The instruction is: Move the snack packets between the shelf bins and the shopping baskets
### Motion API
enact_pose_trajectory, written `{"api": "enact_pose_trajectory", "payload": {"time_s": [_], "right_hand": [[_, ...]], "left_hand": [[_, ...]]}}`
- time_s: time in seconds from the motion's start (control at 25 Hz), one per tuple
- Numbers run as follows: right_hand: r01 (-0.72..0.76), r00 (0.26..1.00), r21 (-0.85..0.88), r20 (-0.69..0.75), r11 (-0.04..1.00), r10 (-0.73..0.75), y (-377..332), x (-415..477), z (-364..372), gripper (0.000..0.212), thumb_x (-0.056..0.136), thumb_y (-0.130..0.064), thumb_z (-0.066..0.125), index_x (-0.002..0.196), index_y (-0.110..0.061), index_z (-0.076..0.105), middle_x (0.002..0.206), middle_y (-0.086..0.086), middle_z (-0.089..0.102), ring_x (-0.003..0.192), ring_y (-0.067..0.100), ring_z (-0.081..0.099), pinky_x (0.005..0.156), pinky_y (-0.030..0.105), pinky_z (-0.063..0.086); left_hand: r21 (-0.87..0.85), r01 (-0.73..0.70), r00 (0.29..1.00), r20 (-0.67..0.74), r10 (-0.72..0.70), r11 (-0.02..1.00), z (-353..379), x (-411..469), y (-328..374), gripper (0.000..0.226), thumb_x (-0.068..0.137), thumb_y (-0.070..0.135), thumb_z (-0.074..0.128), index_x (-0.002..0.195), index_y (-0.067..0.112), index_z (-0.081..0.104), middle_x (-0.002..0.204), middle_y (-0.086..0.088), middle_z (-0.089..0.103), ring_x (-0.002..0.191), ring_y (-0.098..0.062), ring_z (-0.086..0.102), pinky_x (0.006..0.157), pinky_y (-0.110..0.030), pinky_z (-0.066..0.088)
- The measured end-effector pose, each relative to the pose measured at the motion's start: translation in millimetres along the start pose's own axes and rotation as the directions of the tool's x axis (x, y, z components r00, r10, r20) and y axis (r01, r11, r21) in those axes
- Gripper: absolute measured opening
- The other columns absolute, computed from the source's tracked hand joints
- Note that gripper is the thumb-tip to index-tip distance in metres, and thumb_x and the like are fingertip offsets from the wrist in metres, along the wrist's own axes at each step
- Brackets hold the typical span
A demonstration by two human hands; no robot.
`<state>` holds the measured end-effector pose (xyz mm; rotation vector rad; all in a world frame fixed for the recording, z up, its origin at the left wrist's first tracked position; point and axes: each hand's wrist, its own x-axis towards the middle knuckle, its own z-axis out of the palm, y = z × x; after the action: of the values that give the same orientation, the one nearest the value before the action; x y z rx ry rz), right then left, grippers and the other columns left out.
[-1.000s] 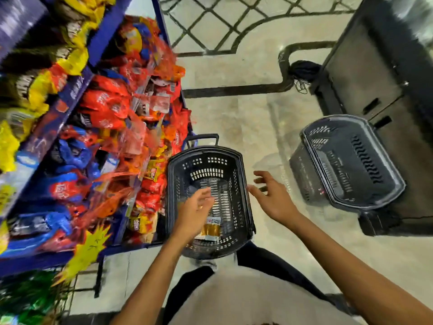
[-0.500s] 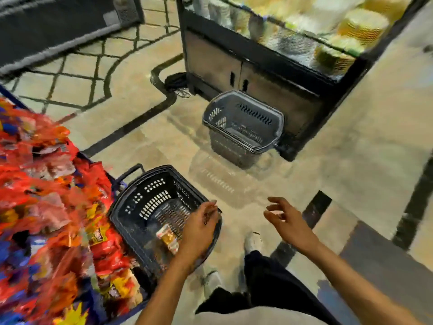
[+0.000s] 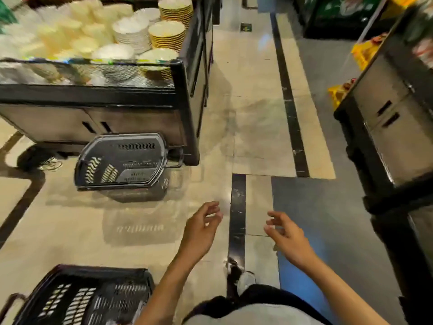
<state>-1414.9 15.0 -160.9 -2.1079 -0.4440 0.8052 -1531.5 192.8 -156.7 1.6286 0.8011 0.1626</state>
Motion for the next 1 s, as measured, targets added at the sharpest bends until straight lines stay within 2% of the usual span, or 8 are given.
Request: {"api": "enact_pose_trajectory", "payload": {"time_s": [0.12, 0.24, 0.44, 0.56, 0.68, 0.8, 0.92, 1.0], "right_hand": [[-0.047, 0.997, 0.022, -0.063, 0.999, 0.048, 17.7, 18.0, -40.9, 0.034, 0.093, -0.021, 0.057, 0.126, -0.018, 0.049, 0.111, 0.0, 0.058, 0.087, 0.008, 0.057, 0.07, 0.011, 0.044], [-0.067, 0.991, 0.064, -0.107, 0.996, 0.074, 25.7, 42.9, -78.3, 0.035, 0.093, -0.018, 0.056, 0.127, -0.015, 0.049, 0.111, 0.0, 0.058, 0.09, 0.011, 0.059, 0.076, 0.016, 0.045], [-0.122, 0.977, 0.127, -0.159, 0.984, 0.142, 27.9, 106.8, -121.7, 0.034, 0.094, -0.02, 0.055, 0.127, -0.018, 0.048, 0.114, -0.002, 0.057, 0.089, 0.003, 0.056, 0.064, 0.011, 0.046], [-0.145, 0.963, 0.159, -0.204, 0.976, 0.177, 21.7, 168.2, -143.8, 0.035, 0.093, -0.019, 0.055, 0.127, -0.016, 0.049, 0.112, -0.002, 0.059, 0.087, 0.003, 0.056, 0.065, 0.002, 0.041], [-0.184, 0.943, 0.209, -0.239, 0.96, 0.233, 9.4, 226.7, -173.4, 0.036, 0.093, -0.02, 0.055, 0.128, -0.016, 0.048, 0.111, -0.003, 0.058, 0.086, -0.001, 0.056, 0.064, 0.001, 0.041], [-0.224, 0.912, 0.26, -0.286, 0.939, 0.296, -1.0, 264.0, -201.0, 0.036, 0.094, -0.021, 0.054, 0.129, -0.02, 0.047, 0.114, -0.003, 0.058, 0.087, 0.001, 0.055, 0.065, 0.007, 0.044], [-0.267, 0.855, 0.367, -0.336, 0.891, 0.395, -0.6, 296.7, -231.2, 0.034, 0.094, -0.021, 0.053, 0.127, -0.022, 0.047, 0.114, -0.004, 0.057, 0.089, 0.006, 0.056, 0.066, 0.012, 0.044], [-0.277, 0.806, 0.44, -0.378, 0.854, 0.456, 4.3, 316.4, -250.5, 0.03, 0.094, -0.02, 0.054, 0.123, -0.026, 0.047, 0.112, -0.004, 0.057, 0.09, 0.008, 0.057, 0.069, 0.014, 0.043]], "left_hand": [[0.041, 0.004, 0.997, 0.073, -0.007, 0.999, 42.8, 33.2, 14.8, 0.024, 0.094, 0.015, 0.055, 0.115, 0.026, 0.055, 0.111, 0.004, 0.063, 0.099, -0.001, 0.057, 0.076, 0.001, 0.039], [0.053, 0.034, 0.993, 0.108, -0.04, 0.998, 74.7, 65.0, 25.7, 0.027, 0.095, 0.016, 0.054, 0.121, 0.02, 0.055, 0.11, 0.005, 0.062, 0.1, 0.003, 0.055, 0.073, 0.005, 0.036], [0.113, 0.099, 0.984, 0.136, -0.114, 0.989, 101.0, 125.6, 40.8, 0.027, 0.095, 0.014, 0.053, 0.122, 0.018, 0.056, 0.11, 0.003, 0.063, 0.095, 0.008, 0.054, 0.072, 0.004, 0.037], [0.151, 0.103, 0.978, 0.168, -0.128, 0.983, 117.1, 192.1, 62.6, 0.025, 0.095, 0.015, 0.052, 0.12, 0.02, 0.057, 0.109, 0.004, 0.063, 0.09, 0.012, 0.053, 0.07, 0.005, 0.036], [0.202, 0.07, 0.96, 0.253, -0.121, 0.977, 140.0, 271.1, 97.6, 0.025, 0.096, 0.022, 0.052, 0.12, 0.023, 0.056, 0.112, 0.006, 0.062, 0.089, 0.013, 0.052, 0.069, 0.004, 0.037], [0.253, -0.011, 0.919, 0.384, -0.09, 0.967, 167.9, 341.7, 143.4, 0.023, 0.096, 0.023, 0.052, 0.118, 0.029, 0.054, 0.116, 0.005, 0.062, 0.094, 0.006, 0.056, 0.074, 0.0, 0.039], [0.299, -0.108, 0.848, 0.525, -0.069, 0.948, 211.8, 416.3, 188.1, 0.025, 0.095, 0.026, 0.053, 0.12, 0.03, 0.054, 0.122, 0.005, 0.061, 0.104, -0.009, 0.06, 0.087, -0.018, 0.042], [0.305, -0.175, 0.793, 0.608, -0.05, 0.936, 246.9, 456.3, 214.2, 0.027, 0.095, 0.025, 0.053, 0.122, 0.029, 0.054, 0.123, 0.004, 0.061, 0.107, -0.012, 0.059, 0.085, -0.019, 0.041]]}}
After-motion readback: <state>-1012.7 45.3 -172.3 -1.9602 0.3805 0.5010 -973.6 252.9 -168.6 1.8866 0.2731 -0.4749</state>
